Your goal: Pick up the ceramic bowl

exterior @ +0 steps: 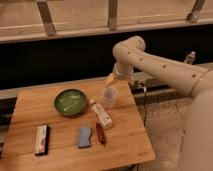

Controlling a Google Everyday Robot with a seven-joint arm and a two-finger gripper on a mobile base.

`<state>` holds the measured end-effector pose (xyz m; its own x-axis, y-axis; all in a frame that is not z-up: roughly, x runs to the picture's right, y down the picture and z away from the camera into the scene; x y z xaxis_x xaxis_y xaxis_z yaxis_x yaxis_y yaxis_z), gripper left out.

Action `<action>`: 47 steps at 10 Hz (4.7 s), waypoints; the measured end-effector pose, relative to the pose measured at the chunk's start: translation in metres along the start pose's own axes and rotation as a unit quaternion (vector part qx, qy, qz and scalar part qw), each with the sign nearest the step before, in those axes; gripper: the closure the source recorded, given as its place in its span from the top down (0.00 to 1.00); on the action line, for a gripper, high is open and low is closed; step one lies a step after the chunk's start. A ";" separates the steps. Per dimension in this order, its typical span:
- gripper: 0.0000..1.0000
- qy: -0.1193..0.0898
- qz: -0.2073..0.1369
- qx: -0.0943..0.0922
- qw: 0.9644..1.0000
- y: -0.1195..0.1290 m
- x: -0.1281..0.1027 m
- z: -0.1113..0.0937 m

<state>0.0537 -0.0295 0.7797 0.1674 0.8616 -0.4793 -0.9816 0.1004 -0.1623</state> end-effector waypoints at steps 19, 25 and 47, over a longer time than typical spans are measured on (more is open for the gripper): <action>0.80 -0.018 -0.238 -0.022 0.971 0.186 -0.114 0.003; 0.80 0.031 -0.237 -0.049 0.970 0.169 -0.072 0.084; 0.21 0.141 -0.215 -0.109 0.960 0.178 -0.039 0.204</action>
<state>-0.1466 0.0568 0.9455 0.6018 0.5918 -0.5363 -0.7782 0.2836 -0.5603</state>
